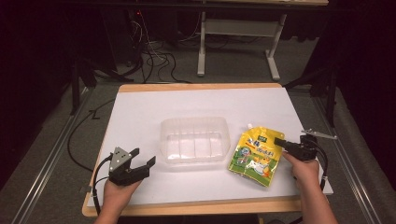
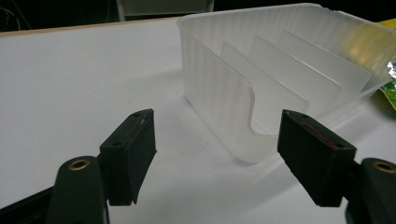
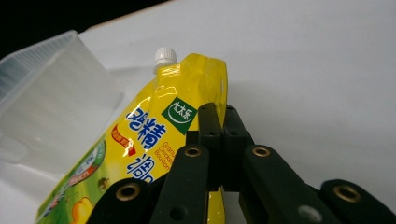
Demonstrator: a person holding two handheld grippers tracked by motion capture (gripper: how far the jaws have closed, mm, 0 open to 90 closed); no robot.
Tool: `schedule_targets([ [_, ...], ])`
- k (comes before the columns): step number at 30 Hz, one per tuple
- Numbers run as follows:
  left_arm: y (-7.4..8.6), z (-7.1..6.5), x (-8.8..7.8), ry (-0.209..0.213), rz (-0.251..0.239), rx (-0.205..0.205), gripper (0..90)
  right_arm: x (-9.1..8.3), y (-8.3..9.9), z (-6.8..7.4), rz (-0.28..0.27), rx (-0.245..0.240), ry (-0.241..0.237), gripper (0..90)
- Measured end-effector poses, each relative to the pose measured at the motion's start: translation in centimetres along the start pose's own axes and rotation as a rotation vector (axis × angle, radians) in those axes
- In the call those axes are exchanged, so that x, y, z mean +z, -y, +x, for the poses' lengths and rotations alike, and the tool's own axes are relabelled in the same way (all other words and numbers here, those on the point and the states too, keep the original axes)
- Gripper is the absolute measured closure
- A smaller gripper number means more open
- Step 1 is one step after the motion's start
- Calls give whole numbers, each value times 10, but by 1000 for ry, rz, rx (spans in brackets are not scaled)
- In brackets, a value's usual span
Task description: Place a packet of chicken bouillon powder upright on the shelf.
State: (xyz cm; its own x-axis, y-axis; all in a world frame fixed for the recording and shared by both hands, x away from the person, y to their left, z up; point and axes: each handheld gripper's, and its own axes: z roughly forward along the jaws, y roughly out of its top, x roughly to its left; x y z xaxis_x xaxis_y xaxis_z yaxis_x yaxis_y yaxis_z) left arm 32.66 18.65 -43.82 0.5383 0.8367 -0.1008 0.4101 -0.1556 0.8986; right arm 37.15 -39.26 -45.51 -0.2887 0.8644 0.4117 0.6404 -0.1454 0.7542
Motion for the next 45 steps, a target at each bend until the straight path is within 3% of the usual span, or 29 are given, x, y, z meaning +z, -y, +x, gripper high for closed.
schedule_targets([
  [6, -5, 5, 0, -9, -39, -37, 345, -25, -3, 22, -101, -51, -31, 900],
  [15, -6, 13, 2, -80, -49, -69, 439, -60, -13, 63, -259, -156, -49, 900],
  [19, -5, 17, 2, -95, -45, -86, 448, -68, -17, 72, -299, -200, -21, 900],
  [20, -4, 18, 2, -95, -42, -93, 454, -72, -20, 76, -334, -227, 0, 900],
  [23, -3, 17, 2, -103, -35, -77, 453, -75, -22, 78, -363, -254, 34, 900],
  [25, -2, 16, 2, -106, -29, -70, 488, -79, -23, 80, -414, -281, 77, 900],
  [27, -2, 16, 4, -115, -21, -71, 512, -78, -20, 80, -407, -321, 124, 900],
  [29, -2, 17, 7, -125, -9, -64, 542, -79, -15, 77, -425, -318, 109, 900],
  [31, -3, 19, 12, -131, -1, -72, 577, -83, -10, 77, -422, -330, 131, 898],
  [37, -5, 25, 28, -144, 11, -126, 744, -91, 0, 71, -409, -301, 134, 859],
  [39, -7, 26, 35, -158, 19, -133, 814, -92, 4, 69, -388, -291, 143, 813],
  [40, -8, 26, 41, -166, 25, -143, 846, -91, 7, 68, -365, -292, 143, 720],
  [41, -8, 26, 44, -168, 28, -148, 867, -89, 8, 67, -351, -291, 139, 683],
  [43, -11, 23, 51, -169, 31, -139, 900, -84, 11, 64, -310, -289, 137, 597],
  [44, -11, 23, 51, -169, 31, -139, 900, -84, 11, 64, -310, -289, 137, 597],
  [45, -15, 22, 59, -172, 36, -122, 900, -77, 14, 60, -277, -278, 145, 524],
])
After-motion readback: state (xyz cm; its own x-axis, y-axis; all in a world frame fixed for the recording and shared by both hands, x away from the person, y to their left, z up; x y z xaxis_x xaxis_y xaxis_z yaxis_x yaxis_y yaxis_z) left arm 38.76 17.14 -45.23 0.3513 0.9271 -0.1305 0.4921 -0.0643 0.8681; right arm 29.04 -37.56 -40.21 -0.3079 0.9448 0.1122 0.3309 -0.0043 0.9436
